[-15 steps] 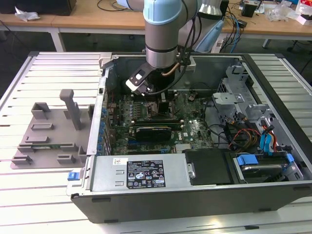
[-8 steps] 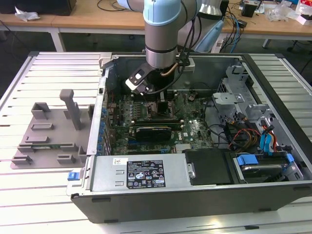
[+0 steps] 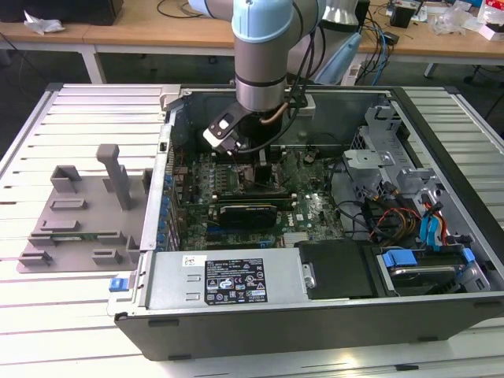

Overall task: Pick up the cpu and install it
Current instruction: 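Place the cpu into insertion slot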

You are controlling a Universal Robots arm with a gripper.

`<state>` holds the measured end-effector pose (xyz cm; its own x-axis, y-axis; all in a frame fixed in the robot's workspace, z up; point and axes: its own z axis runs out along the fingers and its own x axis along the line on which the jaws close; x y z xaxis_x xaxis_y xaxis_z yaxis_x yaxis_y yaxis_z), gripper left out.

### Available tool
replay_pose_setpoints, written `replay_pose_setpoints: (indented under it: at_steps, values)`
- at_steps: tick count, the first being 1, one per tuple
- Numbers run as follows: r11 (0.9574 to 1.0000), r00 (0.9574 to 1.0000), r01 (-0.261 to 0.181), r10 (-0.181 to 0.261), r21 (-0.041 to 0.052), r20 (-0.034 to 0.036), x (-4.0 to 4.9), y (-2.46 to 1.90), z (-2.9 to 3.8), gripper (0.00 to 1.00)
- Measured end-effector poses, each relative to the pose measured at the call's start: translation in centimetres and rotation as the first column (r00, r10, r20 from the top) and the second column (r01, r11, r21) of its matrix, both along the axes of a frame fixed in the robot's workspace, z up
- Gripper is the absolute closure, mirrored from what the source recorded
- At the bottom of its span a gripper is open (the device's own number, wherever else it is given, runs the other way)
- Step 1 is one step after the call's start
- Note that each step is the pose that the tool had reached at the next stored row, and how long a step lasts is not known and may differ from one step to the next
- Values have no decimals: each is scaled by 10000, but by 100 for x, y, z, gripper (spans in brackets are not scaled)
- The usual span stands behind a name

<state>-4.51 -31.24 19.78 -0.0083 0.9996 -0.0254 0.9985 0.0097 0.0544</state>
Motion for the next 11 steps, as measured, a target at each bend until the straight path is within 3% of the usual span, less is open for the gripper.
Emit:
replay_pose_setpoints:
  at_steps: [5,11]
  values:
    - [9999,9999,-170,170,-2,0,5,-4,-7,45]
    - [10000,10000,-48,48,-1,0,5,-4,-24,45]
